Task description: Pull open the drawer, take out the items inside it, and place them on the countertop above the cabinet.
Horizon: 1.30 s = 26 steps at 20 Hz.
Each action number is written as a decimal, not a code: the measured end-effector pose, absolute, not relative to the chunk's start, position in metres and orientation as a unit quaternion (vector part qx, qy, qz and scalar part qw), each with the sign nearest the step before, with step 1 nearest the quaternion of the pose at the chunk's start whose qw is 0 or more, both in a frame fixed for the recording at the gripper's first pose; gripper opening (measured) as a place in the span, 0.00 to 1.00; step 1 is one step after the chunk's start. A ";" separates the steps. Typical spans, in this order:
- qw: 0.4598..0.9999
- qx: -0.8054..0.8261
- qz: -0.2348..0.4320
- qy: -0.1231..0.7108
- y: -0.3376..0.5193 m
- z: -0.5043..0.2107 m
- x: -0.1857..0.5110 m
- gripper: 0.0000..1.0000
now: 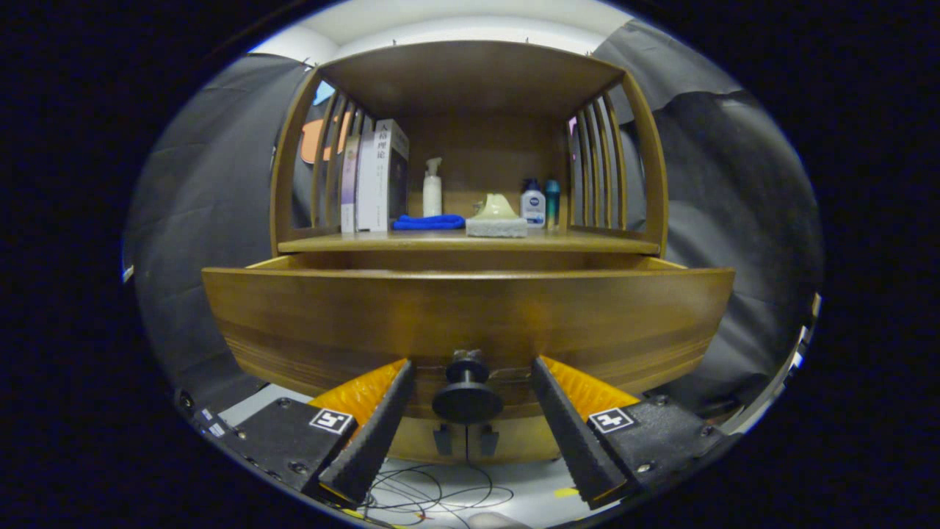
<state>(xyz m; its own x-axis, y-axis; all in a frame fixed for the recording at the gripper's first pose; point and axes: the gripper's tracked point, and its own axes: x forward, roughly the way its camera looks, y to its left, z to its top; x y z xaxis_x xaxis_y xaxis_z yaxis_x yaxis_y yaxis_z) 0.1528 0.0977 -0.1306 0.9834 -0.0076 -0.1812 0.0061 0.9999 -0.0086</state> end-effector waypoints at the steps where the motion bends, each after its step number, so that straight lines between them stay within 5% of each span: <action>1: 0.995 -0.002 -0.003 0.099 0.097 -0.134 0.157 1.00; 26: 0.998 -0.025 -0.007 0.062 0.099 -0.129 0.272 1.00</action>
